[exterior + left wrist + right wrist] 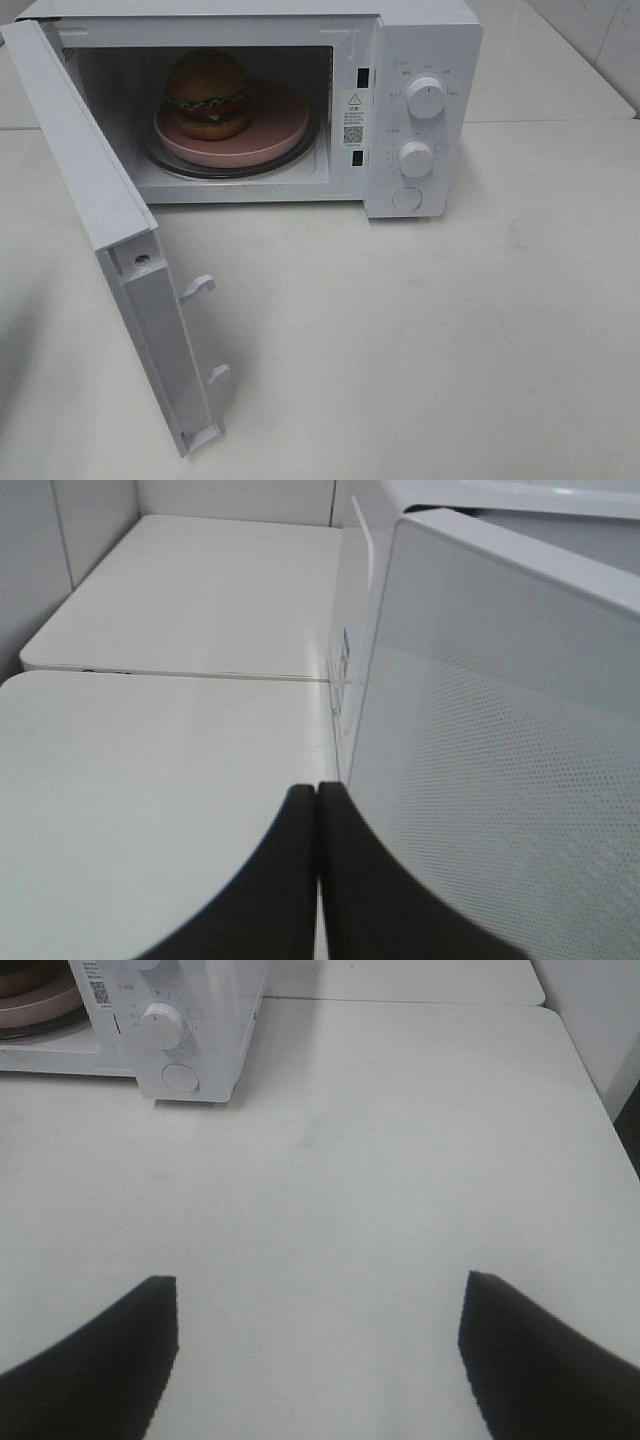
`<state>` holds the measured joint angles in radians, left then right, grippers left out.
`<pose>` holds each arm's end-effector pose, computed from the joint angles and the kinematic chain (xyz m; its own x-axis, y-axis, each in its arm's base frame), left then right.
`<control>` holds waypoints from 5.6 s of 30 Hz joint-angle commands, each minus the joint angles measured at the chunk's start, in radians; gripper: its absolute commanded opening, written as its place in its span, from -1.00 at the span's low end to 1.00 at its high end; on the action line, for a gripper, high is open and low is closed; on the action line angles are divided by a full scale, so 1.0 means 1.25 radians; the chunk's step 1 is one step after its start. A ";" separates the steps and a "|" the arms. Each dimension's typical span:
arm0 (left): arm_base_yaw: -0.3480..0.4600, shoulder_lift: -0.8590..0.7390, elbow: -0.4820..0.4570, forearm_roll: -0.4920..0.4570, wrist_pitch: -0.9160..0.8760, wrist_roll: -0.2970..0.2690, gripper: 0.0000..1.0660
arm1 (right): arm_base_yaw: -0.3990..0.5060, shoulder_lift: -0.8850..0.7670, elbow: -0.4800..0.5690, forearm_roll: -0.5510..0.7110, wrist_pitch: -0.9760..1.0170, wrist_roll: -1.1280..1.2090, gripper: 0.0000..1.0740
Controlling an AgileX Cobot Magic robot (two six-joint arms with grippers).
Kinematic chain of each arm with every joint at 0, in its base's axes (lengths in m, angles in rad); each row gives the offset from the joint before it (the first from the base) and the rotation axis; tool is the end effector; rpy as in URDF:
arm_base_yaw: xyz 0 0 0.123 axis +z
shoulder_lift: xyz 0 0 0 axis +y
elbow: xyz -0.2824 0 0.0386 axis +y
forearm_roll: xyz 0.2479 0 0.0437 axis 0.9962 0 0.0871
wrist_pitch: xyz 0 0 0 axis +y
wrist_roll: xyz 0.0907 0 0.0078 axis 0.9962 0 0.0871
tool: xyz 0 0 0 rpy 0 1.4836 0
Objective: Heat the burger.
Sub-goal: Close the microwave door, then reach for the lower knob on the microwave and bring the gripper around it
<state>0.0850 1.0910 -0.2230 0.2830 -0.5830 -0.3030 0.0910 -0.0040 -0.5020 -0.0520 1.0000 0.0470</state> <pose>0.1858 0.0018 0.2110 -0.2177 -0.0828 -0.9725 0.0517 0.9940 -0.0962 -0.0030 -0.0043 0.2828 -0.3944 -0.0170 -0.9188 -0.0433 0.9991 0.0001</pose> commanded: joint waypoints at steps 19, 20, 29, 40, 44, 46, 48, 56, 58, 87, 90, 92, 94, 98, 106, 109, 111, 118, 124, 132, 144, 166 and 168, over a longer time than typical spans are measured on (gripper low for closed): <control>-0.366 0.265 -0.001 -0.321 -0.233 0.187 -1.00 | -0.005 -0.022 0.000 0.000 -0.005 -0.001 0.40; -0.399 0.296 -0.001 -0.338 -0.266 0.187 -1.00 | -0.005 -0.022 0.000 0.000 -0.005 -0.001 0.40; -0.517 0.387 -0.061 -0.437 -0.287 0.202 -1.00 | -0.005 -0.022 0.000 0.000 -0.005 -0.001 0.40; -0.584 0.461 -0.200 -0.464 -0.253 0.233 -1.00 | -0.005 -0.022 0.000 0.000 -0.005 -0.001 0.40; -0.598 0.486 -0.277 -0.469 -0.198 0.250 -1.00 | -0.005 -0.022 0.000 0.000 -0.005 -0.001 0.40; -0.601 0.492 -0.293 -0.470 -0.190 0.255 -1.00 | -0.005 -0.022 0.000 0.000 -0.005 -0.001 0.40; -0.605 0.503 -0.320 -0.468 -0.187 0.266 -1.00 | -0.005 -0.022 0.000 0.000 -0.005 -0.001 0.40; -0.606 0.558 -0.434 -0.470 -0.130 0.265 -1.00 | -0.005 -0.022 0.000 0.000 -0.005 -0.001 0.40; -0.610 0.576 -0.470 -0.471 -0.122 0.266 -1.00 | -0.005 -0.022 0.000 0.000 -0.005 -0.001 0.40; -0.627 0.744 -0.773 -0.569 -0.004 0.338 -1.00 | -0.005 -0.022 0.000 -0.002 -0.005 -0.001 0.40; -0.627 0.755 -0.782 -0.576 -0.003 0.354 -1.00 | -0.005 -0.022 0.000 -0.002 -0.005 -0.001 0.40; -0.627 0.756 -0.782 -0.574 0.001 0.352 -1.00 | -0.005 -0.022 0.000 -0.002 -0.005 -0.001 0.40; -0.627 0.754 -0.782 -0.574 0.010 0.352 -1.00 | -0.005 -0.022 0.000 -0.002 -0.005 -0.001 0.40; -0.630 0.724 -0.782 -0.571 0.127 0.352 -1.00 | -0.005 -0.022 0.000 -0.002 -0.005 -0.001 0.40; -0.630 0.656 -0.782 -0.573 0.409 0.346 -0.92 | -0.005 -0.022 0.000 -0.002 -0.005 -0.001 0.40; -0.630 0.630 -0.782 -0.571 0.578 0.344 -0.28 | -0.005 -0.022 0.000 -0.002 -0.005 -0.001 0.40; -0.630 0.625 -0.782 -0.571 0.609 0.344 -0.04 | -0.005 -0.022 0.000 -0.002 -0.005 0.000 0.40; -0.630 0.615 -0.782 -0.527 0.836 0.350 0.86 | -0.005 -0.022 0.000 -0.006 -0.005 0.006 0.40; -0.627 0.580 -0.782 -0.487 1.061 0.342 0.86 | -0.005 -0.022 0.000 -0.006 -0.005 0.003 0.40; -0.546 0.546 -0.782 -0.493 1.273 0.346 0.86 | -0.005 -0.022 0.000 -0.006 -0.005 0.003 0.40; -0.271 0.426 -0.782 -0.470 1.441 0.349 0.86 | -0.005 -0.022 0.000 -0.006 -0.005 0.003 0.40; -0.034 0.086 -0.707 -0.363 1.481 0.326 0.84 | -0.005 -0.022 0.000 -0.006 -0.005 0.003 0.40; -0.034 0.029 -0.660 -0.350 1.438 0.326 0.84 | -0.005 -0.022 0.000 -0.006 -0.005 0.003 0.40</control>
<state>0.0400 1.1810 -1.0910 -0.1700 1.2150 0.1130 0.0910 -0.0040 -0.5020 -0.0530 1.0000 0.0480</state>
